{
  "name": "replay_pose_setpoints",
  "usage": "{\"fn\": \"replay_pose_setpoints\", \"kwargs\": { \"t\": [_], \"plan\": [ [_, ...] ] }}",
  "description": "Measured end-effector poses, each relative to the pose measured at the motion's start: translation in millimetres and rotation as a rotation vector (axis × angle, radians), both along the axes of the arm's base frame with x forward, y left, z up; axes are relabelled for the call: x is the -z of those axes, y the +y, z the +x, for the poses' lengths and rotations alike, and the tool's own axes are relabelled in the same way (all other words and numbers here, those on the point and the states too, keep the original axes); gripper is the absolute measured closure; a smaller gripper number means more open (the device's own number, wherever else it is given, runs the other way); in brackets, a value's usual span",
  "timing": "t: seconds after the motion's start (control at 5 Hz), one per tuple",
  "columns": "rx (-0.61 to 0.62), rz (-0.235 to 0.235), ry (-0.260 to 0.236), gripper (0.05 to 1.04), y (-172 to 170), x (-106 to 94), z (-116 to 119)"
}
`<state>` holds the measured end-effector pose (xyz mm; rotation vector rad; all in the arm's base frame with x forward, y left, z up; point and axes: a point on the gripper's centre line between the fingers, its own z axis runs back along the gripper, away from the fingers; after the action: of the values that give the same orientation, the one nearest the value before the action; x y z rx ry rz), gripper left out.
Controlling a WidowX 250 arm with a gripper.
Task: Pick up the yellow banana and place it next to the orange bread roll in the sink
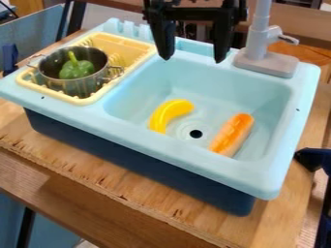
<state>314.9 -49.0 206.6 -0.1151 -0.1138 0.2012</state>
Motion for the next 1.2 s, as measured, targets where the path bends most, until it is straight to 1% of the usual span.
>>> {"fn": "replay_pose_setpoints", "kwargs": {
  "t": [0.2,0.4,0.6,0.8,1.0,1.2],
  "plan": [
    [0.007,0.000,0.038,0.084,-1,9.7,1],
    [0.048,-0.020,0.164,0.085,33,36.2,1],
    [0.042,-0.052,0.186,0.084,46,54.9,1],
    [0.065,-0.070,0.282,0.084,46,81.9,1],
    [0.084,-0.096,0.320,0.085,42,95.3,3],
    [0.140,-0.099,0.355,0.085,33,109.2,9]
  ]
}}
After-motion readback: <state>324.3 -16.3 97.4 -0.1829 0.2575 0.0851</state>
